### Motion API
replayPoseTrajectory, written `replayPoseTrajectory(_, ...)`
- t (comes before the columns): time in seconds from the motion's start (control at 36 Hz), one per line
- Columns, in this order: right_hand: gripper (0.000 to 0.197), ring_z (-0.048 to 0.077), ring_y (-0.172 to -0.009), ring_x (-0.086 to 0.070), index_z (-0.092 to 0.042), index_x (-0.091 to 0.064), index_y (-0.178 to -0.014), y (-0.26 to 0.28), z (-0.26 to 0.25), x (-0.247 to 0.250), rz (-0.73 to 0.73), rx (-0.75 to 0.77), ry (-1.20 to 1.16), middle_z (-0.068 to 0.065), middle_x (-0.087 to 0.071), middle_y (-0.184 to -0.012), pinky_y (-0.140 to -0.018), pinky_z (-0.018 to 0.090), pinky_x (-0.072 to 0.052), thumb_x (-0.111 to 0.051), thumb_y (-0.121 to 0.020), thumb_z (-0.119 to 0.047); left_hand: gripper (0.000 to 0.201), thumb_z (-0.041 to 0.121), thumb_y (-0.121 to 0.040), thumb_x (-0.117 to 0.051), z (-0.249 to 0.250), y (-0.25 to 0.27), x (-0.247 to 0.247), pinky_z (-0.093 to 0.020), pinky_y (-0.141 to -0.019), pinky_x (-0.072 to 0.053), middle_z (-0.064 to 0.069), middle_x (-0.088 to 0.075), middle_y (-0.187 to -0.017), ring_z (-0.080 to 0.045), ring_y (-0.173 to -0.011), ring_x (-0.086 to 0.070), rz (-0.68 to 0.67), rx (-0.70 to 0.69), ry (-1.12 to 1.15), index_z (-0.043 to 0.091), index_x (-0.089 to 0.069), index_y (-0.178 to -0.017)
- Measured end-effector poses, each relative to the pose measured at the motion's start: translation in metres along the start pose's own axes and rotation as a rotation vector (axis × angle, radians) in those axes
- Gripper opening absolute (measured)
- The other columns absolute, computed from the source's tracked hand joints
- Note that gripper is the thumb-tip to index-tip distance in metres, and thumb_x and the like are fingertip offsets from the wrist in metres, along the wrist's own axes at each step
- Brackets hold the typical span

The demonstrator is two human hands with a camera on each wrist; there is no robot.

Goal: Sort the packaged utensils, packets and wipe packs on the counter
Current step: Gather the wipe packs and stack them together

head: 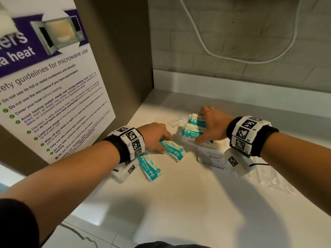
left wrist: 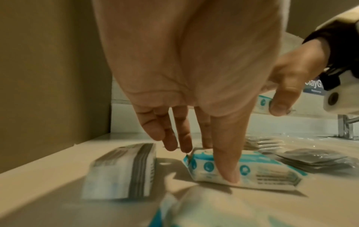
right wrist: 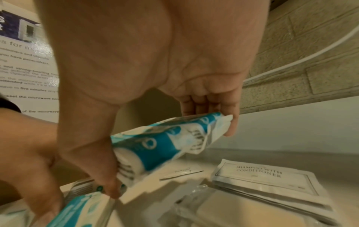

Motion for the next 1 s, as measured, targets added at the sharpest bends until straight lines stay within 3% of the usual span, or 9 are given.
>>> replayPoseTrajectory(0.08, 0.090, 0.018, -0.094, -0.050, -0.013, -0.041, -0.126, 0.000, -0.002, -0.003, -0.013, 0.003, 0.003, -0.001, -0.048, -0.109, -0.081, 0.032, -0.052, -0.082, -0.057, -0.053, 0.061, 0.035, -0.080, -0.077, -0.010, 0.008, -0.003, -0.025, -0.085, -0.048, 0.010, -0.051, -0.113, -0.010, -0.101, -0.055, -0.009, 0.047, 0.074, 0.032, -0.055, -0.137)
replayPoseTrajectory(0.14, 0.090, 0.018, -0.093, -0.051, -0.013, -0.041, -0.125, 0.000, -0.004, -0.006, -0.020, 0.005, 0.003, -0.001, -0.049, -0.108, -0.082, 0.034, -0.053, -0.083, -0.056, -0.053, 0.068, 0.030, -0.080, -0.077, -0.015, 0.014, -0.003, -0.029, -0.093, -0.050, 0.009, -0.049, -0.125, -0.012, -0.112, -0.051, -0.019, 0.061, 0.103, 0.031, -0.048, -0.142)
replayPoseTrajectory(0.25, 0.090, 0.018, -0.095, -0.052, -0.014, -0.041, -0.125, -0.003, -0.009, -0.009, -0.031, 0.010, 0.007, 0.000, -0.049, -0.110, -0.083, 0.036, -0.054, -0.082, -0.056, -0.055, 0.086, 0.018, -0.075, -0.076, -0.018, 0.032, 0.005, -0.039, -0.114, -0.033, 0.010, -0.030, -0.151, -0.016, -0.136, -0.026, -0.087, -0.020, 0.024, 0.033, -0.034, -0.149)
replayPoseTrajectory(0.36, 0.090, 0.018, -0.094, -0.051, -0.014, -0.042, -0.124, -0.006, -0.017, -0.010, -0.035, 0.006, 0.017, 0.001, -0.050, -0.110, -0.082, 0.036, -0.054, -0.082, -0.055, -0.056, 0.111, 0.020, -0.068, -0.082, -0.018, 0.043, 0.001, -0.044, -0.118, -0.024, 0.008, -0.013, -0.159, -0.020, -0.143, -0.013, -0.274, -0.055, -0.115, 0.037, -0.012, -0.154)
replayPoseTrajectory(0.42, 0.090, 0.019, -0.095, -0.050, -0.012, -0.042, -0.125, -0.008, -0.021, -0.009, -0.031, 0.002, 0.008, 0.002, -0.050, -0.112, -0.084, 0.036, -0.053, -0.082, -0.056, -0.055, 0.116, 0.021, -0.067, -0.083, -0.018, 0.043, -0.006, -0.048, -0.118, -0.023, 0.009, -0.009, -0.161, -0.022, -0.144, -0.010, -0.281, -0.067, -0.150, 0.039, -0.007, -0.154)
replayPoseTrajectory(0.64, 0.095, 0.020, -0.096, -0.046, -0.010, -0.040, -0.129, -0.009, -0.021, -0.006, 0.024, -0.034, -0.006, 0.006, -0.049, -0.118, -0.086, 0.035, -0.050, -0.083, -0.057, -0.053, 0.097, 0.030, -0.070, -0.080, -0.006, 0.024, -0.024, -0.033, -0.112, -0.037, 0.008, -0.031, -0.148, -0.011, -0.131, -0.040, -0.093, -0.142, 0.095, 0.032, -0.028, -0.151)
replayPoseTrajectory(0.78, 0.095, 0.019, -0.097, -0.047, -0.012, -0.040, -0.128, -0.009, -0.016, -0.002, 0.031, -0.063, -0.010, 0.004, -0.049, -0.117, -0.088, 0.036, -0.051, -0.084, -0.055, -0.054, 0.080, 0.035, -0.076, -0.076, 0.006, 0.010, -0.023, -0.030, -0.112, -0.037, 0.009, -0.031, -0.150, -0.010, -0.131, -0.042, -0.026, -0.128, 0.084, 0.027, -0.040, -0.147)
replayPoseTrajectory(0.89, 0.093, 0.018, -0.096, -0.047, -0.013, -0.041, -0.127, -0.009, -0.012, -0.001, 0.035, -0.071, -0.014, -0.001, -0.046, -0.108, -0.085, 0.033, -0.050, -0.083, -0.055, -0.054, 0.075, 0.041, -0.078, -0.074, 0.008, 0.003, -0.019, -0.034, -0.108, -0.038, 0.012, -0.038, -0.147, -0.013, -0.125, -0.037, 0.038, -0.157, -0.014, 0.032, -0.043, -0.145)
replayPoseTrajectory(1.0, 0.093, 0.019, -0.096, -0.047, -0.013, -0.041, -0.127, -0.008, -0.006, -0.001, 0.036, -0.075, -0.016, 0.003, -0.050, -0.115, -0.083, 0.032, -0.048, -0.082, -0.056, -0.055, 0.076, 0.049, -0.073, -0.077, 0.000, 0.000, -0.009, -0.027, -0.105, -0.037, 0.014, -0.046, -0.134, -0.009, -0.121, -0.037, -0.005, -0.132, 0.088, 0.030, -0.048, -0.141)
Point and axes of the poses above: each hand's wrist, its own y-axis away from the middle knuckle, its own x-axis out of the back of the hand, z = x × y, the point moved 1 cm from there along -y, towards the middle knuckle
